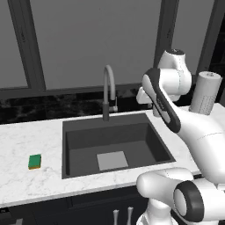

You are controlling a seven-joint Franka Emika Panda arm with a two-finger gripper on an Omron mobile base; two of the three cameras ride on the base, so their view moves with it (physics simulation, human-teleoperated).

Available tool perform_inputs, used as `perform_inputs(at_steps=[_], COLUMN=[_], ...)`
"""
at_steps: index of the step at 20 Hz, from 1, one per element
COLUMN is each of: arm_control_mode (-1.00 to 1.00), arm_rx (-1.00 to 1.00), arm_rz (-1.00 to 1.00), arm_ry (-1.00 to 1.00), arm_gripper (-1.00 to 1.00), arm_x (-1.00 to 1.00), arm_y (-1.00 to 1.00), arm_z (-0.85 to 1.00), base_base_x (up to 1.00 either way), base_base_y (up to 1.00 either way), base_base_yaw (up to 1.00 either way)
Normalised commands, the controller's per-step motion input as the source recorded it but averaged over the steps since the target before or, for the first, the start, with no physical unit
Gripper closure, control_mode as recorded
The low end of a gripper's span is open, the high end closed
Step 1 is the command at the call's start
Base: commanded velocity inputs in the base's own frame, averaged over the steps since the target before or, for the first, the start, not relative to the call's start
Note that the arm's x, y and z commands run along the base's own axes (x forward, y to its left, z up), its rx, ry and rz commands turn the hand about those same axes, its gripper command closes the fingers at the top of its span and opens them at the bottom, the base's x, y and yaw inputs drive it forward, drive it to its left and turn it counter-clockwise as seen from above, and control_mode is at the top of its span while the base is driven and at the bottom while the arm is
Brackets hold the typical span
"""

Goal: Pick the pan and sponge and place them into the sink. Then turn on the water.

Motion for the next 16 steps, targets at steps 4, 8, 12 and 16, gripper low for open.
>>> perform_inputs(at_steps=[4, 8, 12, 16], arm_control_mode=[-1.0, -1.0, -1.0, -1.0], arm_rx=[0.0, 0.0, 0.0, 0.0], arm_rz=[-0.03, -0.06, -0.03, -0.03], arm_ry=[0.0, 0.0, 0.0, 0.0], arm_gripper=[-1.0, -1.0, -1.0, -1.0], arm_x=[-0.24, -0.46, -0.41, -0.35], arm_y=[-0.1, -0.39, -0.55, -0.82], arm_z=[-0.02, -0.11, -0.14, -0.17], base_base_x=[0.0, 0.0, 0.0, 0.0], base_base_y=[0.0, 0.0, 0.0, 0.0], base_base_yaw=[0.0, 0.0, 0.0, 0.0])
